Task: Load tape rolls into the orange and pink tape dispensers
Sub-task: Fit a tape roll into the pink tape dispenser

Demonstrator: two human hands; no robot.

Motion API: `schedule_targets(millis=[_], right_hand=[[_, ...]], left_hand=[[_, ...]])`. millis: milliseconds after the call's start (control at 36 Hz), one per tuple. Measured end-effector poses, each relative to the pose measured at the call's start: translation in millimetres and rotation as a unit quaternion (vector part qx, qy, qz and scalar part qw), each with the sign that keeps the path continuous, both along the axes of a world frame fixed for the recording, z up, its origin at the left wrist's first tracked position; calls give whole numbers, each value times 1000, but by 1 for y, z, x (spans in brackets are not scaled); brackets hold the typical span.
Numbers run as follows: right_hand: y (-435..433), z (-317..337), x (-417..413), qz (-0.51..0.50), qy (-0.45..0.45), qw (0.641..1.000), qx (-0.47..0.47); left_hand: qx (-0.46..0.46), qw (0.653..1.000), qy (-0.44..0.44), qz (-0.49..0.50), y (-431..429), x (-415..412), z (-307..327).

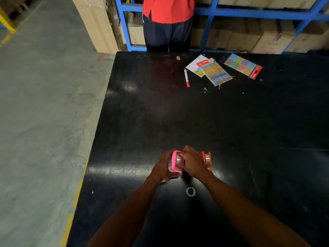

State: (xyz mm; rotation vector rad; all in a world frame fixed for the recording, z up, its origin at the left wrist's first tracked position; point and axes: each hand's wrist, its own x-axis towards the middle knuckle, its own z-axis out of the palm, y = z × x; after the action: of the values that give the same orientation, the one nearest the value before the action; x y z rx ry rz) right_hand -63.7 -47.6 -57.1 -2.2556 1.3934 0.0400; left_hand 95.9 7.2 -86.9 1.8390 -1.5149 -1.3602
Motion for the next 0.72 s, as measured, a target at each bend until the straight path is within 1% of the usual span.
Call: schedule_targets(millis=[167, 306, 444, 528, 639, 722], right_hand=[[-2, 6, 3, 7, 35, 999, -8], [-3, 11, 1, 2, -18, 1000, 8], [-6, 18, 2, 11, -27, 1000, -13], [-7, 21, 0, 17, -20, 999, -26], [-6, 23, -1, 11, -20, 999, -39], [-3, 24, 1, 13, -15, 999, -46]], left_hand=[[0, 1000, -11, 7, 5, -4, 1], [-6, 999, -24, 20, 7, -9, 7], [-14, 999, -32, 21, 10, -8, 4], [-9, 1000, -19, 11, 7, -5, 6], [47, 998, 42, -22, -1, 2, 24], [135, 987, 87, 12, -5, 9, 29]])
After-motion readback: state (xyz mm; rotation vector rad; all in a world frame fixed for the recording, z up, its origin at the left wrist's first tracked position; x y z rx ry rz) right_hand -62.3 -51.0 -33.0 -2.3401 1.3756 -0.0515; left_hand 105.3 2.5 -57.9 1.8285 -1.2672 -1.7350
